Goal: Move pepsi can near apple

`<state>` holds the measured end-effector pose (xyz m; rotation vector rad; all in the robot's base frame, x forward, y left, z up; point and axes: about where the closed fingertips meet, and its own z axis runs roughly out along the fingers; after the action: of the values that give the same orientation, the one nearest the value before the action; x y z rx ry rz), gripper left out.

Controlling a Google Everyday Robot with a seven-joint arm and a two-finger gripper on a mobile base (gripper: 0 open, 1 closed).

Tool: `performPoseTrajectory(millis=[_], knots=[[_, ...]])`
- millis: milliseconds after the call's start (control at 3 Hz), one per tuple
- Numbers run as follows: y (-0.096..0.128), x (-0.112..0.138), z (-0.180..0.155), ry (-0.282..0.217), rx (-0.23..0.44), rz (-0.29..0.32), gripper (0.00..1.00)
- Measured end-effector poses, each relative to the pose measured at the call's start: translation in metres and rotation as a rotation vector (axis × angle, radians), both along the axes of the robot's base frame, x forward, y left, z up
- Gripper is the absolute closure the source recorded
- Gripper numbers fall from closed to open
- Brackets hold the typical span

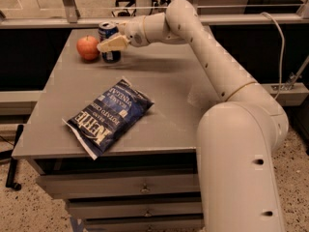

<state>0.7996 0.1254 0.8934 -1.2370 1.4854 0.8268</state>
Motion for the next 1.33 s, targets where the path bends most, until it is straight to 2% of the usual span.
performPoseTrajectory(millis=[667,1000,1333], knots=[[-0.043,0.012,0.008,-0.039,-0.025,-0.062,0.00],[-0.092,0.001,0.029,-0.029,0.000,-0.130,0.00],[-0.158,-0.029,0.050,-0.001,0.072,-0.220,0.00]])
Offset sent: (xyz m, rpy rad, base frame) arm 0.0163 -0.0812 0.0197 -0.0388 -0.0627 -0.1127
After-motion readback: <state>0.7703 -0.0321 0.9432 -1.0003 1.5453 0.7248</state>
